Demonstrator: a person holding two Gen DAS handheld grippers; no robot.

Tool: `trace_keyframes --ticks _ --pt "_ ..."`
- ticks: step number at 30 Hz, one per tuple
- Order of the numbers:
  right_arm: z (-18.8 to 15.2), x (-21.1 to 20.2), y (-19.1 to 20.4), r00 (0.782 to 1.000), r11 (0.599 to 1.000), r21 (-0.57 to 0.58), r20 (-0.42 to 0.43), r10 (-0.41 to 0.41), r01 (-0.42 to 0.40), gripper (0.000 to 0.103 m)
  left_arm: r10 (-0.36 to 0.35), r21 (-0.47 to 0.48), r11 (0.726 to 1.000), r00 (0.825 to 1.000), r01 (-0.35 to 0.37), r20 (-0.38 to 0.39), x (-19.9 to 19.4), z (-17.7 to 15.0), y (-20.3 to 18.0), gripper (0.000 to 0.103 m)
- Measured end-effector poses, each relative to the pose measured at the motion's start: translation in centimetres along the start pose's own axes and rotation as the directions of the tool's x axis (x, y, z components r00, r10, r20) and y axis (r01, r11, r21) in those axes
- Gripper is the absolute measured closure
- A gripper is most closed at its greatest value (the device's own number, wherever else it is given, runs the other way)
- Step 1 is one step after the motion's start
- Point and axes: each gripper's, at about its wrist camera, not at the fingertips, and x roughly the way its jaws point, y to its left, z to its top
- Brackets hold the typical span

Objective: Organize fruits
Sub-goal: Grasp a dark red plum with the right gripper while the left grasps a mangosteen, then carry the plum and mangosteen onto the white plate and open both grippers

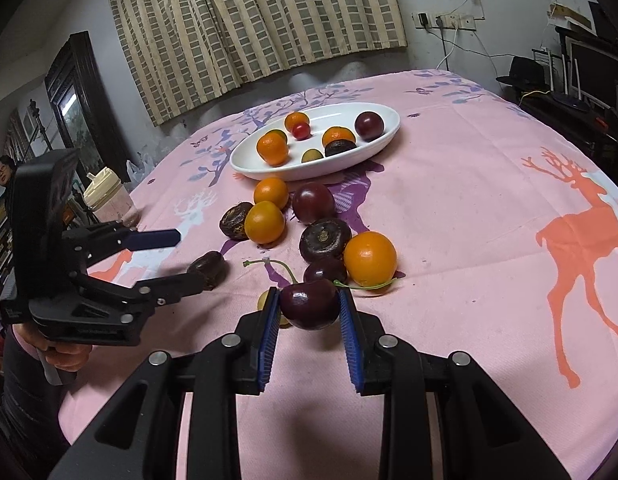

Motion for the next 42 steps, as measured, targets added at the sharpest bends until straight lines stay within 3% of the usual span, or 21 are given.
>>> trace_keyframes --ticks 4,9,14,18,25,29,33,36,38,42 --pt "0.0 0.0 0.0 1.000 1.000 0.000 0.003 0.004 -0.004 0.073 -0.012 -0.012 1.000 0.999 0.012 -0.036 1.1 -0.3 0.3 0.048" --pt "0.0 0.0 -0.1 1.000 1.000 0.001 0.004 0.003 -0.003 0.073 -0.016 -0.028 1.000 0.996 0.014 -0.093 2.6 -0.6 0.6 0.049" --pt "0.0 -0.1 -0.2 1.000 1.000 0.003 0.014 0.010 -0.010 0.073 -0.045 -0.026 0.999 0.996 0.044 -0.078 2.3 -0.8 0.1 0.068" --pt "0.0 -0.3 -0.1 1.000 1.000 0.003 0.024 0.015 -0.016 0.073 -0.023 -0.015 1.000 0.997 0.022 -0.068 2.0 -1.0 -0.4 0.069" --pt "0.7 -0.9 0.2 0.997 1.000 -0.020 0.070 0.018 -0.016 0.073 -0.088 -0.076 0.993 0.996 0.089 0.019 -0.4 -0.5 -0.2 0.069" --pt "5.2 -0.7 0.3 0.992 0.999 -0.021 0.119 0.031 -0.029 0.073 -0.123 -0.144 0.980 0.987 0.137 0.101 -1.9 2.2 1.2 0.069" --pt "10.9 1.2 0.1 0.988 0.999 0.000 0.149 0.044 -0.045 0.073 -0.035 -0.221 0.973 0.985 0.073 0.171 -2.2 7.0 3.8 0.069" --pt "14.8 4.7 -0.6 0.986 1.000 0.019 0.167 -0.022 0.020 0.073 0.029 -0.287 0.957 0.981 0.028 0.194 -0.9 10.4 6.0 0.069" --pt "16.8 7.8 -1.6 0.987 0.997 0.045 0.145 -0.069 0.063 0.073 0.077 -0.337 0.941 0.978 -0.007 0.194 0.9 12.4 7.6 0.069" --pt "18.5 12.2 -3.5 0.995 0.993 0.081 0.058 -0.086 0.081 0.073 0.108 -0.392 0.919 0.983 -0.042 0.148 4.5 14.4 9.7 0.069"
